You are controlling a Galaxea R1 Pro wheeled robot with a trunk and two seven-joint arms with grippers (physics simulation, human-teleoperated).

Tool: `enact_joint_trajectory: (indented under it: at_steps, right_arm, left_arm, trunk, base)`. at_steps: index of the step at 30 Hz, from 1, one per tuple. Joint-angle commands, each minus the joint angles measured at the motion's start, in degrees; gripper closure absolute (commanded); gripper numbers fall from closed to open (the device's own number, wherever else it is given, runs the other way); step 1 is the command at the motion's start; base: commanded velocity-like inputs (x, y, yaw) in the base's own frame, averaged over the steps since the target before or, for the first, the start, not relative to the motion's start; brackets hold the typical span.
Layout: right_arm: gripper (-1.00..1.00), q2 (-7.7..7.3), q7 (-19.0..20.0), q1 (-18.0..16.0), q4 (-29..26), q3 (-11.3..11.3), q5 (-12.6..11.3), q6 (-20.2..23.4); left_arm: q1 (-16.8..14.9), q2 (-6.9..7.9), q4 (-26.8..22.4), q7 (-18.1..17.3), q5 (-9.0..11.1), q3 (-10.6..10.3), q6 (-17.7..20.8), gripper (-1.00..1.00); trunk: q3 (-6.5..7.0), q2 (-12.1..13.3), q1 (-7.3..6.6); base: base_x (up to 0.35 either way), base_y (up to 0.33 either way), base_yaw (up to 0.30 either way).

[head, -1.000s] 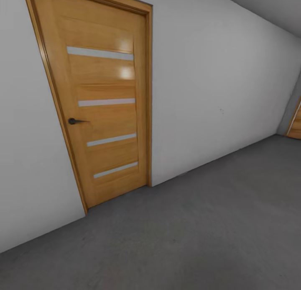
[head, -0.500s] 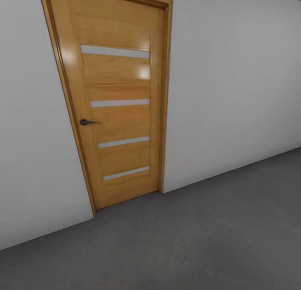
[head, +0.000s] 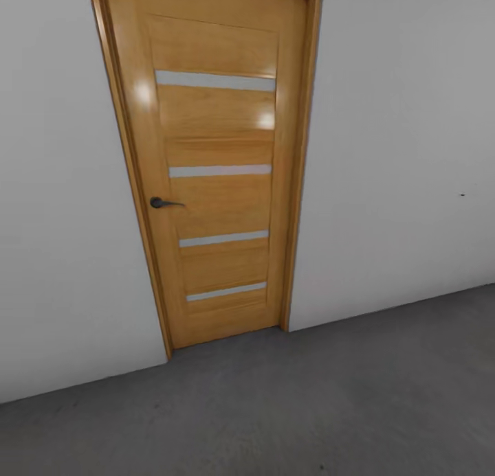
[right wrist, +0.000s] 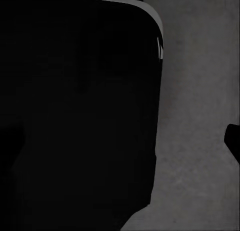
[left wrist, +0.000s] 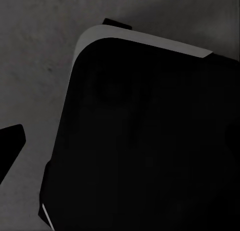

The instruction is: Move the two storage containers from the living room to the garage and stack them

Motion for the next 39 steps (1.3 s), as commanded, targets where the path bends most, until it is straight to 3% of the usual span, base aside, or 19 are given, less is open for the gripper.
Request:
enact_joint_trajectory:
  at_steps: [1, 39]
  right_arm:
    - [-1.00, -0.01, 0.0, 0.0, 0.0, 0.0, 0.2, -0.2]
    - [-1.00, -0.02, 0.0, 0.0, 0.0, 0.0, 0.2, -0.2]
  left_arm:
    - [0.0, -0.01, 0.0, 0.0, 0.2, 0.0, -0.1, -1.00]
    - [0.0, -0.05, 0.0, 0.0, 0.2, 0.1, -0.2, -1.00]
  trunk:
    - [-0.05, 0.0, 0.03]
    - [-0.05, 0.0, 0.03]
  base:
    - [0.313, -0.158, 0.268]
    - [0.307, -0.174, 0.268]
